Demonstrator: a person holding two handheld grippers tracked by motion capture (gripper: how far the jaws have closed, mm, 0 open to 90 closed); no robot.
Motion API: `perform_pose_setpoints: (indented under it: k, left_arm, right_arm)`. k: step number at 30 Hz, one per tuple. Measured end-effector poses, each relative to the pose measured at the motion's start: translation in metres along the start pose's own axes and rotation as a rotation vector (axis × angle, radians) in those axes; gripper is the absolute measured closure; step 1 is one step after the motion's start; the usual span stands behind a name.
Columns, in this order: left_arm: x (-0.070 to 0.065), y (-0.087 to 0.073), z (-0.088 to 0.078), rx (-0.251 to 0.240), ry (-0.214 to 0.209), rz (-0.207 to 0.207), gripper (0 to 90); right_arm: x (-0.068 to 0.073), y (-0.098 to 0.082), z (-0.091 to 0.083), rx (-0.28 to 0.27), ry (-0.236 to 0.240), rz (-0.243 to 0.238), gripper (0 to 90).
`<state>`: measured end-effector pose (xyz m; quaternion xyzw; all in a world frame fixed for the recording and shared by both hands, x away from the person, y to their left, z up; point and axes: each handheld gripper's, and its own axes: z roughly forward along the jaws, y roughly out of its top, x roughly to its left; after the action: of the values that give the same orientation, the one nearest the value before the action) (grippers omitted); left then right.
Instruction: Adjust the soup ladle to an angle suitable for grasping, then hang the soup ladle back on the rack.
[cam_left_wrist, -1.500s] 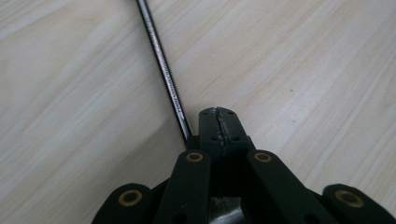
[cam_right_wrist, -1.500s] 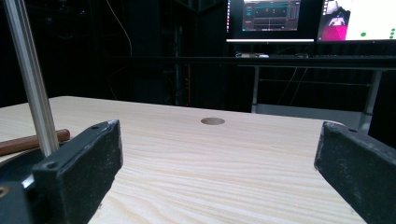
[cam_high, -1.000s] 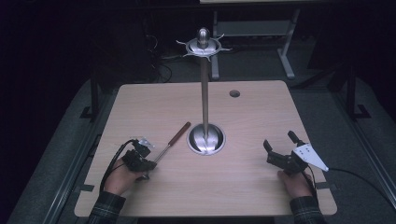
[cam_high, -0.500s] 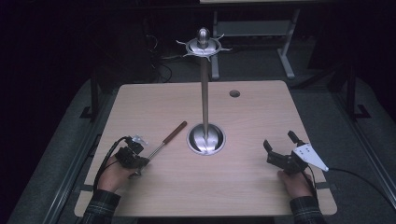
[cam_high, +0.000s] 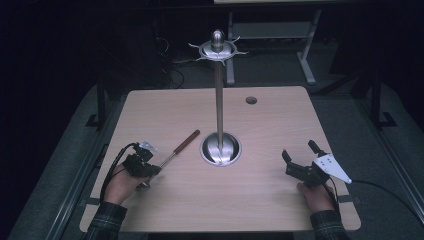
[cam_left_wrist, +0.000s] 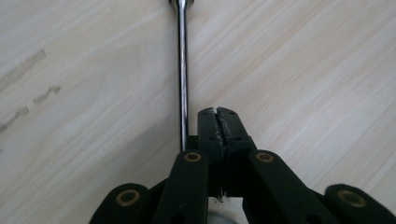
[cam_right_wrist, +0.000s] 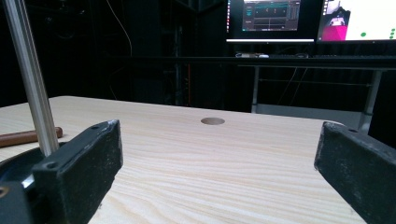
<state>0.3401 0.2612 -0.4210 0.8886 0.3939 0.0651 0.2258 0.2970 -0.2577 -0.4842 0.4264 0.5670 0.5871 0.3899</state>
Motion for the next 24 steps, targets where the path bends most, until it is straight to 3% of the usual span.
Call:
perform_pose_setpoints:
  k: [9, 16, 24]
  left_arm:
    - [0.007, 0.022, -0.002, -0.014, -0.008, -0.002, 83.8]
    - [0.012, 0.042, 0.005, -0.027, 0.001, -0.034, 72.1]
    - [0.015, 0.067, 0.017, -0.012, -0.007, -0.004, 68.0]
  right_arm:
    - [0.0, 0.0, 0.0, 0.0, 0.0, -0.001, 0.2]
    - [0.0, 0.0, 0.0, 0.0, 0.0, -0.001, 0.2]
    - [0.0, 0.0, 0.0, 0.001, -0.003, -0.003, 0.2]
